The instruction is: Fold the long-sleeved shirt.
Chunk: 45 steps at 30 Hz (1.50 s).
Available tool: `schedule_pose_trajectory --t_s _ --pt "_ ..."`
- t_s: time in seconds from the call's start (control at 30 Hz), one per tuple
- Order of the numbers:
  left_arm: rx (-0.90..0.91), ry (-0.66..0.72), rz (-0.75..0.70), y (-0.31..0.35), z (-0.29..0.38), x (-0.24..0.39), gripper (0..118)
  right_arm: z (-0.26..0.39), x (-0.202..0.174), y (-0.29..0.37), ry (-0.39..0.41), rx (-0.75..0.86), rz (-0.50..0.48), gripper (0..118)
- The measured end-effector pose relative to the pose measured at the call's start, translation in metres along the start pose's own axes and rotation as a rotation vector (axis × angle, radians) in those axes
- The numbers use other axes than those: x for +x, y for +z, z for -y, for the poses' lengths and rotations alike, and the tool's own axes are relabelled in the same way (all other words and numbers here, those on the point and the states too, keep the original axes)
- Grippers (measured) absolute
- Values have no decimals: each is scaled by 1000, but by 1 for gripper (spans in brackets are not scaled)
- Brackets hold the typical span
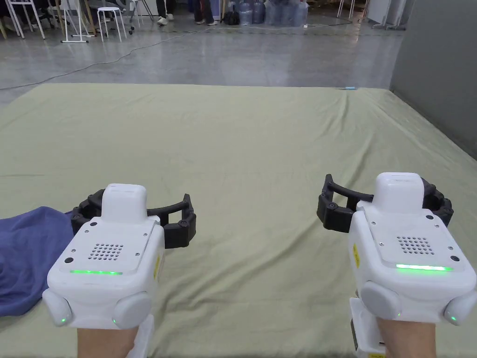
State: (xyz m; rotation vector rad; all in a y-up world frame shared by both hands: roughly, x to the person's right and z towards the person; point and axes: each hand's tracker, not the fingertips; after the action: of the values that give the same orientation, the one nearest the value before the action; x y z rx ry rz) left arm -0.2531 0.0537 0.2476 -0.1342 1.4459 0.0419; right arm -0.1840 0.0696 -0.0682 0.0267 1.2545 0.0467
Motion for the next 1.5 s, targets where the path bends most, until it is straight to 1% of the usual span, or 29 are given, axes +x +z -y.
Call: schedule_pose_trajectory --t_s 0.13,1.13,1.27,1.37,1.5 --pt "-2 22 10 2 1 -1 118 0 -1 1 0 -4 -4 118" --pt "-16 0 9 1 4 2 118 6 -2 -1 3 -18 -7 118" --pt "2 -26 -12 1 5 5 118 6 -1 -1 0 -16 3 118" --pt "-1 -16 -5 1 4 3 118 6 0 -1 7 -13 12 118" --pt "-8 -8 -5 1 4 2 118 6 1 -1 -2 -15 15 118"
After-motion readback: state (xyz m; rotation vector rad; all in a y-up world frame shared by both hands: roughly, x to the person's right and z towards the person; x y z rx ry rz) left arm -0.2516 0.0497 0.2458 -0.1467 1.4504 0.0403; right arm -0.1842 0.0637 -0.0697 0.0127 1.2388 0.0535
